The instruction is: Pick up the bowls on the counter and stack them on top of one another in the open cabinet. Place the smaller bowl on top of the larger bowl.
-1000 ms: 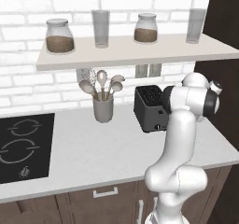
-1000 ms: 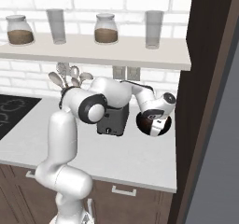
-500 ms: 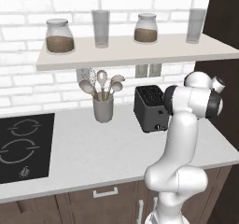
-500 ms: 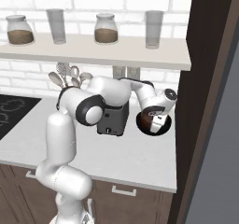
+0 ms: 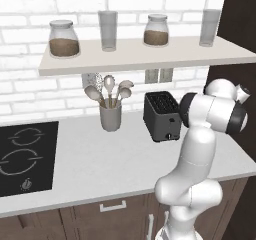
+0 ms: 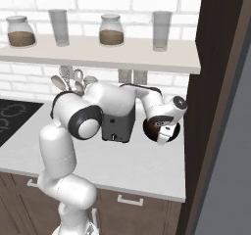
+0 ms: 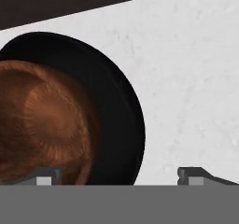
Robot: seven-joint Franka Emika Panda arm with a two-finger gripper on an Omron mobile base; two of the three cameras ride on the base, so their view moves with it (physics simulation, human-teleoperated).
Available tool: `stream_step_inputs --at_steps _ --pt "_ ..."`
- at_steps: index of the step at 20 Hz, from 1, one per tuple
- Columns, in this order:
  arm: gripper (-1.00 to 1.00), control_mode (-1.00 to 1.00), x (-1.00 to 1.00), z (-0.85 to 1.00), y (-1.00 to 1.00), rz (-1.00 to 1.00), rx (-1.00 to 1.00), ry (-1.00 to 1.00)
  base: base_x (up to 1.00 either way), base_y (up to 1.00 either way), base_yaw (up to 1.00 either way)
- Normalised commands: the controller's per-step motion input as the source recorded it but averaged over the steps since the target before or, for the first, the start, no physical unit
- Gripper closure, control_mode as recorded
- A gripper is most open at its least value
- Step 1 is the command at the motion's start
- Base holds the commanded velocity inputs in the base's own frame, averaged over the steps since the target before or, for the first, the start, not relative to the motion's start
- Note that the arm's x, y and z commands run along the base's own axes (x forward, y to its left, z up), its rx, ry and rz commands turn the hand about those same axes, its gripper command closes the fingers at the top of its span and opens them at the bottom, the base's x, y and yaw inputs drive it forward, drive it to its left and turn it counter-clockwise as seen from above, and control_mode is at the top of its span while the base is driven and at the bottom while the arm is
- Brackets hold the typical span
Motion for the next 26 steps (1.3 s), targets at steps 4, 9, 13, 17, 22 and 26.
stream_step_inputs --at_steps 4,9,13,17,22,26 --pt "-1.0 -1.0 -0.29 -0.03 0.03 0.03 0.0 0.0 0.0 0.0 0.0" --pt "-1.0 -1.0 0.09 -0.16 0.0 0.0 0.0 0.02 0.0 0.0 0.0" --pt "-1.0 -1.0 0.16 -0.19 0.0 0.0 0.0 0.0 0.0 0.0 0.0" --pt "-1.0 -1.0 0.21 -0.07 -0.01 0.0 0.03 0.0 0.0 0.0 0.0" --pt "-1.0 -1.0 0.15 -0.13 -0.03 0.02 0.04 0.0 0.0 0.0 0.0" --pt "-1.0 -1.0 0.1 -0.33 0.0 0.02 0.0 0.0 0.0 0.0 0.0"
